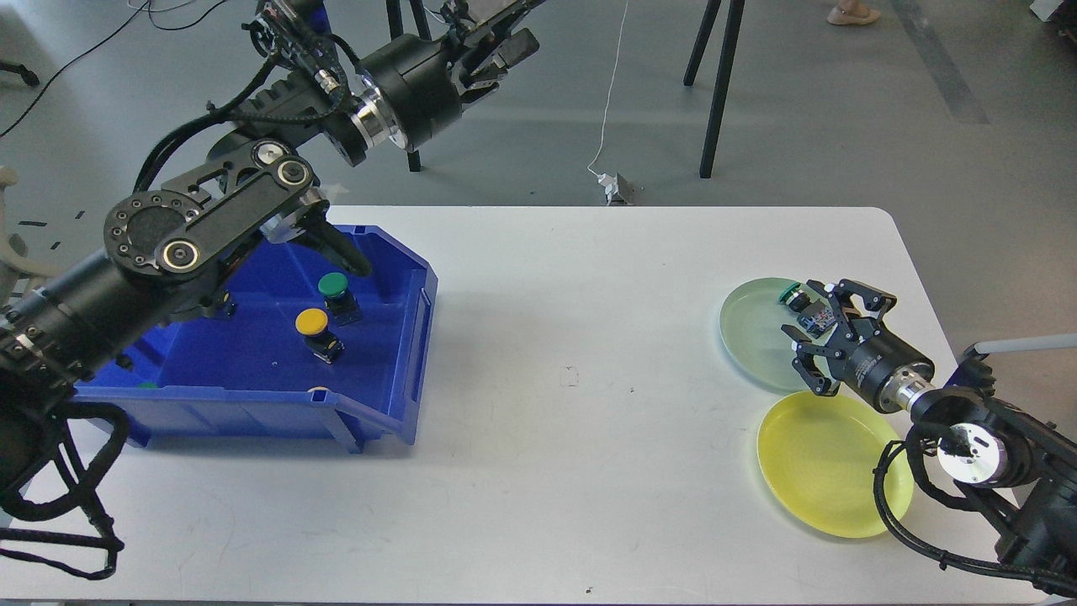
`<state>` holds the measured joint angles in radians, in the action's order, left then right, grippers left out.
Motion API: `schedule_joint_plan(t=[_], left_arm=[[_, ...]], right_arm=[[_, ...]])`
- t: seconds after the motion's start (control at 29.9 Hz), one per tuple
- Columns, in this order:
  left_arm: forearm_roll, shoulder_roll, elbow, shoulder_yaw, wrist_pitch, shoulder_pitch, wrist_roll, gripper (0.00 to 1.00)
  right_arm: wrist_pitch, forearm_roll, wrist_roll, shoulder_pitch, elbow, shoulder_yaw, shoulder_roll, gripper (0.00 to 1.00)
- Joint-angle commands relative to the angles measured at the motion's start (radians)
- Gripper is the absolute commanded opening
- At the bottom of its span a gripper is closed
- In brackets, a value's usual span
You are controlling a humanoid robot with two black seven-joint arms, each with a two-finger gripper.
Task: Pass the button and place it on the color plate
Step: 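Lower the green button onto the pale green plate and release, then reach the left gripper into the bin and grasp the yellow-capped button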
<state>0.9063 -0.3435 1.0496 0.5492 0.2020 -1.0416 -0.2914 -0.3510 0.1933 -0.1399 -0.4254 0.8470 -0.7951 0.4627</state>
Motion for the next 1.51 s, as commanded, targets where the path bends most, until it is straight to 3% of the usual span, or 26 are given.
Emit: schedule_joint_plan(t=[0.0,0.23,0.43,0.57,0.74,0.97,1.1,1.2,1.47], left_arm=[[-0.001,-0.015,0.029,0.001,-0.003,0.000,0.000,0.99],[0.043,-0.207,0.167,-0.077,0.000,0.000,0.006,0.99],[0.293,-0.422,0.250,-0.213,0.000,0.003,-0.003,0.99],[0.509,-0.506,0.259,-0.317,0.000,0.002,-0.014,0.98],[0.813,-0.552,0.205,-0.437,0.000,0.002,-0.049,0.88],[0.876,-0.519,0.070,-0.479,-0.007,0.080,-0.051,0.87],[0.879,-0.413,-0.072,-0.483,-0.007,0.094,-0.055,0.86],[0.881,-0.350,-0.175,-0.485,-0.007,0.104,-0.086,0.83],[0.892,-0.305,-0.275,-0.535,-0.009,0.114,-0.104,0.83]], right_arm=[[-0.008,0.000,-0.004,0.002,0.119,-0.103,0.063,0.91],[-0.098,-0.002,-0.001,-0.006,0.185,-0.372,0.079,0.96],[-0.138,-0.003,-0.006,-0.035,0.230,-0.502,0.065,0.96],[-0.138,-0.003,-0.006,-0.041,0.254,-0.518,0.062,0.96],[-0.138,-0.003,-0.006,-0.039,0.264,-0.513,0.060,0.96],[-0.138,-0.003,-0.006,-0.035,0.264,-0.515,0.060,0.96],[-0.138,-0.003,-0.006,-0.035,0.264,-0.510,0.060,0.96],[-0.138,-0.003,-0.006,-0.035,0.264,-0.510,0.060,0.96],[-0.138,-0.002,-0.007,-0.027,0.259,-0.501,0.059,0.96]])
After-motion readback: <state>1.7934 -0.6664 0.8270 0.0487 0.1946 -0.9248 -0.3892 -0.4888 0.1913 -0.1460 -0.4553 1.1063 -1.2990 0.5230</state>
